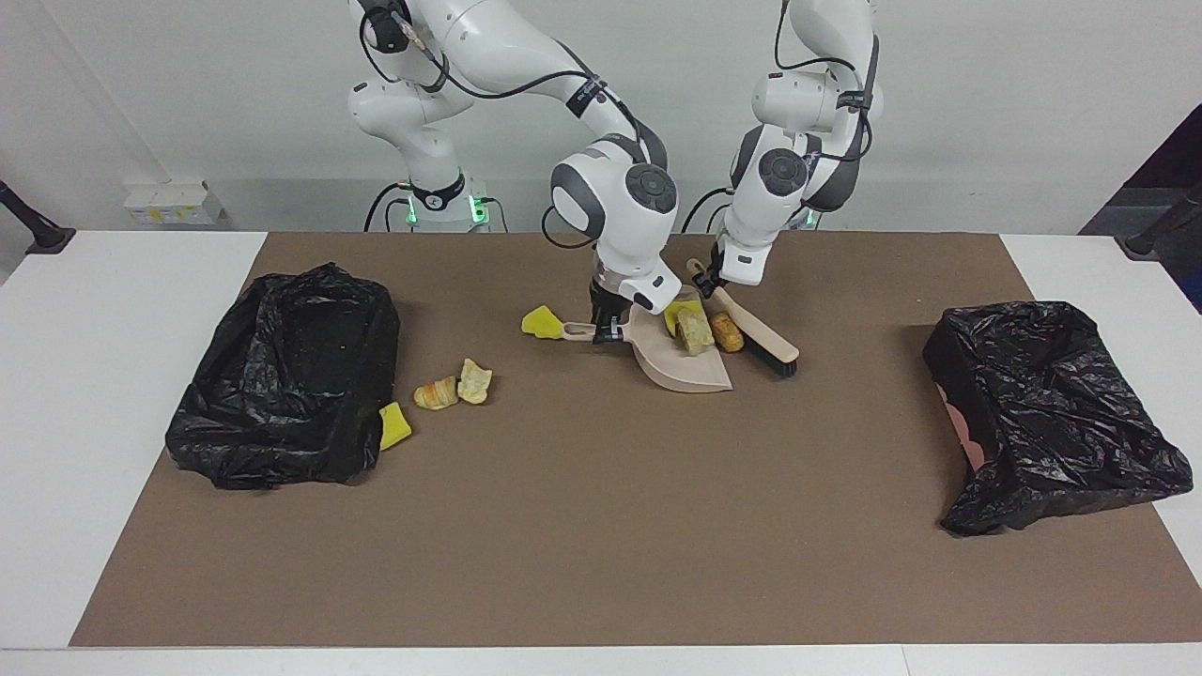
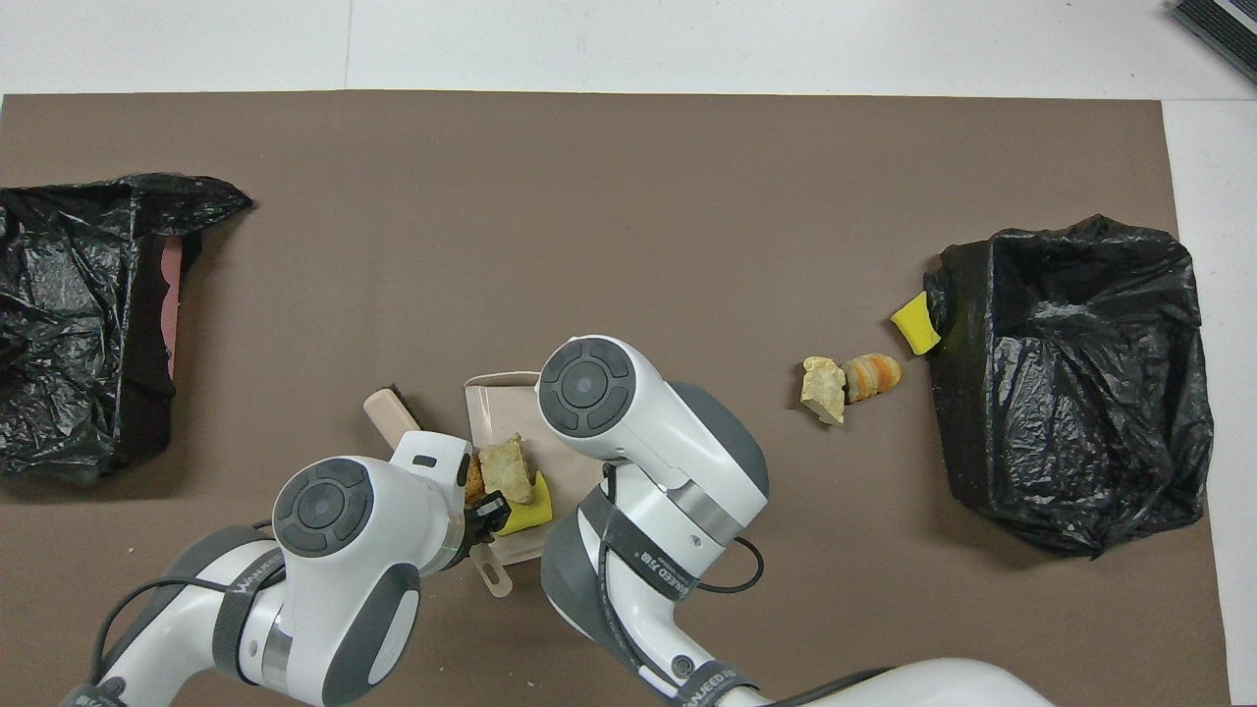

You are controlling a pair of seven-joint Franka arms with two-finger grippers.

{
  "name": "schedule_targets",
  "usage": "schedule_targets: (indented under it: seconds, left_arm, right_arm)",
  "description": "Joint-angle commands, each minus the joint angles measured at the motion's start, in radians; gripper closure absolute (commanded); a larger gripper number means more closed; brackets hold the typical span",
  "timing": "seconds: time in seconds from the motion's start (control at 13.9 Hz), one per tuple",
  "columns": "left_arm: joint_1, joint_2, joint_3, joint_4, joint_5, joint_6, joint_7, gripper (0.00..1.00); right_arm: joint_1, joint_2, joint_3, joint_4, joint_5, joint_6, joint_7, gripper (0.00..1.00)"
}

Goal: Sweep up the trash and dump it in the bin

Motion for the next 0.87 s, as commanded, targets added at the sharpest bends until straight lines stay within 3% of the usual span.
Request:
schedule_targets:
  seconds: [0.0, 0.22, 0.5, 0.79]
  left_arm:
    - [-0.015, 0.069, -0.016, 0.092, -0.012, 0.011, 0.087, 1.0]
    - [-0.014, 0.098, -0.02, 0.141, -0.012, -0.021, 0.164, 1.0]
    - [0.014, 0.089, 0.023, 0.236, -0.006, -0.3, 0.316, 1.0]
    - [0.016, 0.071, 0.063, 0.296, 0.08, -0.439, 0.344, 1.0]
  right_arm:
    - [0.009, 0.003, 0.008, -0.015, -0.004, 0.056, 0.032, 1.0]
    - [-0.013, 0.003, 0.006, -0.018, -0.004, 0.045, 0.014, 1.0]
    - [-0.033, 0.0, 0.008, -0.015, -0.004, 0.042, 0.017, 1.0]
    - [-0.086, -0.035, 0.009, -0.015, 0.054, 0.038, -0.066, 1.0]
